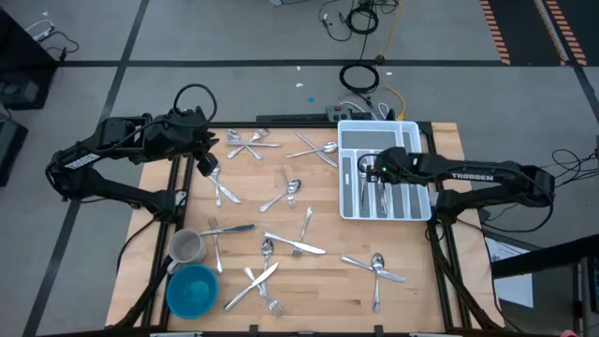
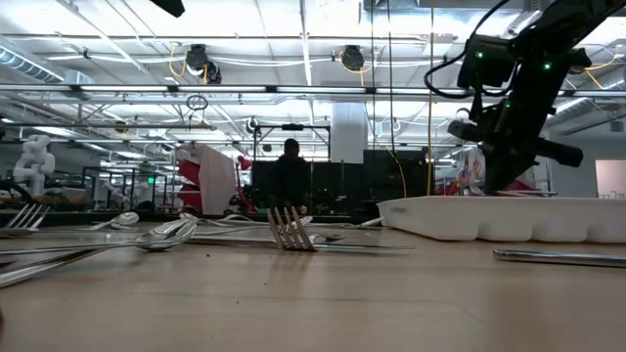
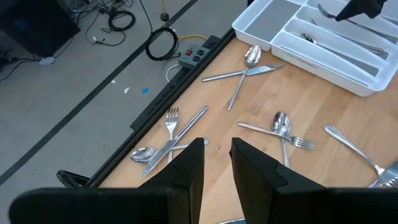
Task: Sort silverware
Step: Put the fork into the silverware tray
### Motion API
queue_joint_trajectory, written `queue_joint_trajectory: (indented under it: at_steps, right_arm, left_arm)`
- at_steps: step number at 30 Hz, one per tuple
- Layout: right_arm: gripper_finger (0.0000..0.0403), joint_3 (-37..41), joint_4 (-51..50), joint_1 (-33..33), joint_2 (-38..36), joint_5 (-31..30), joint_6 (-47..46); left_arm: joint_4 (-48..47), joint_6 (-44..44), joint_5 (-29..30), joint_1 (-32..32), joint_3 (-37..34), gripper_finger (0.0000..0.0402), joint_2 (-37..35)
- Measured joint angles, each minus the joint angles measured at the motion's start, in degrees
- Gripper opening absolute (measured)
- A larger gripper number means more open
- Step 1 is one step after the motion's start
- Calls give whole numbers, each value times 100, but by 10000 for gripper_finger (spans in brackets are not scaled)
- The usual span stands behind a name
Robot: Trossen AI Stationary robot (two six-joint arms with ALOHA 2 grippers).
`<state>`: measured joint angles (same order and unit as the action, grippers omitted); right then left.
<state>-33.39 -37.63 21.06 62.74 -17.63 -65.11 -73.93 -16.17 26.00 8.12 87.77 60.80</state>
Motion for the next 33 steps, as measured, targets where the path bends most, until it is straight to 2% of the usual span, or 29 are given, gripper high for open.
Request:
queue_joint_trajectory:
  at_steps: [15, 26, 33]
  right_arm:
    - [0, 254, 48, -131, 39, -23, -179]
    - [0, 254, 808, -130, 832, 63, -174]
    - [0, 254, 871, -131, 1097, 152, -176]
  left_arm:
    - [1, 1, 105, 0, -1, 89, 0]
    - [2, 5, 129, 0, 0, 89, 0]
    - [0, 5, 131, 0, 0, 89, 0]
